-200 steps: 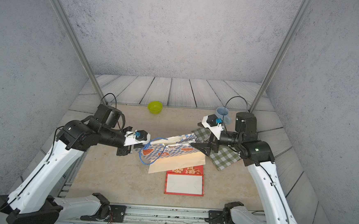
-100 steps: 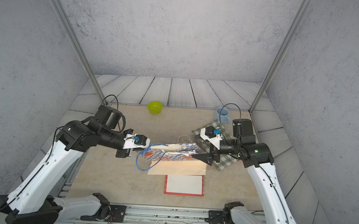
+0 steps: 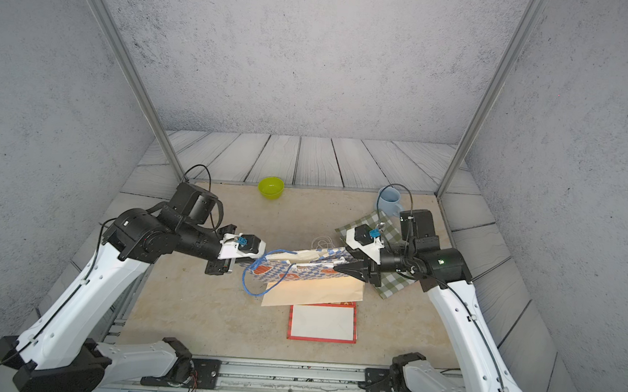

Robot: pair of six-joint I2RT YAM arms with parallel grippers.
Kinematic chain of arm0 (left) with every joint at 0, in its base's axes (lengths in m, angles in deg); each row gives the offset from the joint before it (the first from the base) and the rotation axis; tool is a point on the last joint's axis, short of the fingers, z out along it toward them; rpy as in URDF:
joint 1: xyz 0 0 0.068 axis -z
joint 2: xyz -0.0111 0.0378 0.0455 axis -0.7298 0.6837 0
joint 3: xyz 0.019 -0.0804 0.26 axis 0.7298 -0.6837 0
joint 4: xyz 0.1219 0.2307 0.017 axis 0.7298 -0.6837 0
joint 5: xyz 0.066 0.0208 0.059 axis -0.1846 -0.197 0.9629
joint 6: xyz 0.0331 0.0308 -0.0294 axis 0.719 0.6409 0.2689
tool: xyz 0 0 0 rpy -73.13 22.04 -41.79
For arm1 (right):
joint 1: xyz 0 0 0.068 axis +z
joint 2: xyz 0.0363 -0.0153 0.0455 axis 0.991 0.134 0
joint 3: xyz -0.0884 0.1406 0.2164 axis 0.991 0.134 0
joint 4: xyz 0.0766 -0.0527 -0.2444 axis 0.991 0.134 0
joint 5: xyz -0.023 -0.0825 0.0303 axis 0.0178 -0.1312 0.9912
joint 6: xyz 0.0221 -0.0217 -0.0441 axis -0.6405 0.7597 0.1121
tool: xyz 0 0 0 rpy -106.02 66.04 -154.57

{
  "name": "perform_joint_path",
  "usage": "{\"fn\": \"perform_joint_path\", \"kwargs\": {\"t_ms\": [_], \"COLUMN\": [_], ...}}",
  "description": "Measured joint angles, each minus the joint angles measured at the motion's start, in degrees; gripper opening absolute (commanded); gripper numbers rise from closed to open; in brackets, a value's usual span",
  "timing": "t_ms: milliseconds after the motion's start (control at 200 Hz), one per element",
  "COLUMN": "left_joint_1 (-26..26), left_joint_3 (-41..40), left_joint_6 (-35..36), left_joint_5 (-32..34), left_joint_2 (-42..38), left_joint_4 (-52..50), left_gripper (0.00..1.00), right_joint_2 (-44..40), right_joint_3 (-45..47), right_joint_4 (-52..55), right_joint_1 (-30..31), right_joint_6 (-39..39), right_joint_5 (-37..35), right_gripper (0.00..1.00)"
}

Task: Put away the paper bag
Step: Press the paper bag.

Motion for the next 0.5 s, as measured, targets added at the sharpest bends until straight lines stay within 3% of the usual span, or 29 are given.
{"fn": "perform_joint_path", "kwargs": {"t_ms": [210,230,285,360,380,405,420,500], "left_joint_1": [0.0,0.0,0.0,-0.02,-0.09,-0.35,-0.48,-2.64], "left_joint_3": [0.13,0.13,0.0,-1.44,-2.14,-3.34,-4.0,-8.66], "left_joint_6": [-1.44,-1.75,-2.86,-5.25,-5.97,-7.08,-7.76,-11.67], "left_joint_5": [0.66,0.76,1.27,1.79,1.97,2.16,2.21,1.62], "left_joint_2": [0.31,0.31,0.15,-0.9,-1.38,-2.29,-2.82,-6.82], "left_joint_4": [0.15,0.28,1.14,4.04,5.03,6.62,7.37,12.48], "left_gripper": [0.0,0.08,0.48,0.71,0.82,0.88,0.99,0.99], "right_joint_2": [0.0,0.0,-0.02,-0.2,-0.33,-0.46,-0.55,-1.11], "right_joint_3": [0.02,0.04,0.24,0.85,1.09,1.38,1.55,2.05], "right_joint_4": [-0.94,-1.18,-1.68,-3.21,-3.69,-4.2,-4.57,-6.4], "right_joint_1": [0.07,0.07,0.07,0.07,0.07,0.07,0.07,0.04], "right_joint_6": [-0.9,-0.98,-1.38,-2.29,-2.62,-3.08,-3.41,-5.11], "right_joint_5": [0.04,0.02,0.04,0.04,0.0,-0.02,-0.02,0.0], "right_gripper": [0.0,0.0,0.0,0.0,0.0,0.0,0.0,0.0]}}
